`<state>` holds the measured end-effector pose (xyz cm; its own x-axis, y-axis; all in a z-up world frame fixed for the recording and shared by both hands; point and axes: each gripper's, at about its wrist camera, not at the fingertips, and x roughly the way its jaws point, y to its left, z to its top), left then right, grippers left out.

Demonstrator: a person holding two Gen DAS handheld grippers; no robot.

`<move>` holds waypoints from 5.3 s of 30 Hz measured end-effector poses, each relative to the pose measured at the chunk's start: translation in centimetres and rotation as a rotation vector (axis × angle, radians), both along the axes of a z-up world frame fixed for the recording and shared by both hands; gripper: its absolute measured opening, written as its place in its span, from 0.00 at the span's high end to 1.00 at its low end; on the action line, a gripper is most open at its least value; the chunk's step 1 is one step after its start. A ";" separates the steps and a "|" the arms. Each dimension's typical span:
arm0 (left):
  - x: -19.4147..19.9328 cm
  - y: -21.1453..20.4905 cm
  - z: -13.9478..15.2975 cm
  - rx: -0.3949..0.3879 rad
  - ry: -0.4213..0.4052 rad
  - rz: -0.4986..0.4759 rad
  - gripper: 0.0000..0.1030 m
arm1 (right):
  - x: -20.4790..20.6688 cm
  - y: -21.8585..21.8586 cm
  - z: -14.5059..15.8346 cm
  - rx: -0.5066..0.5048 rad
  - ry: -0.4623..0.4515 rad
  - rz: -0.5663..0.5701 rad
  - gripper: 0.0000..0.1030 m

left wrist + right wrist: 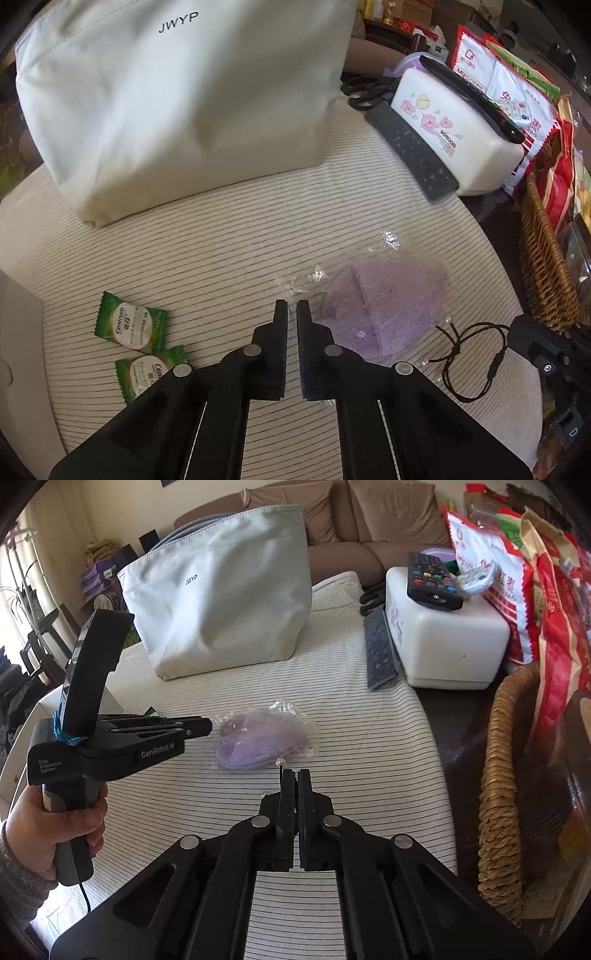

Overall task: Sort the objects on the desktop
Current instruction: 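Grasp the pink sponge in plastic with the left gripper while the right gripper holds the cord, then carry the sponge and cord into the white box and release them, then move both grippers out of the box toward the green packets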

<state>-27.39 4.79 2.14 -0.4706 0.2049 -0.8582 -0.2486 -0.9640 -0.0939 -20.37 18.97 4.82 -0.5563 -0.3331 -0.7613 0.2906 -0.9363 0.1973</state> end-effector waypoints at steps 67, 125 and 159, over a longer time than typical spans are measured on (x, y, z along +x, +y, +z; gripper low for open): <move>13.9 -23.3 18.5 0.117 0.157 -0.079 0.85 | 9.6 -12.5 17.5 -0.075 0.112 0.216 0.98; 9.4 -51.4 4.7 -0.096 -0.212 0.371 0.54 | 4.2 -50.9 2.9 0.033 -0.175 0.576 0.71; 14.6 -46.1 11.1 -0.110 -0.091 0.379 0.22 | 7.1 -37.8 9.4 -0.078 -0.128 0.500 0.64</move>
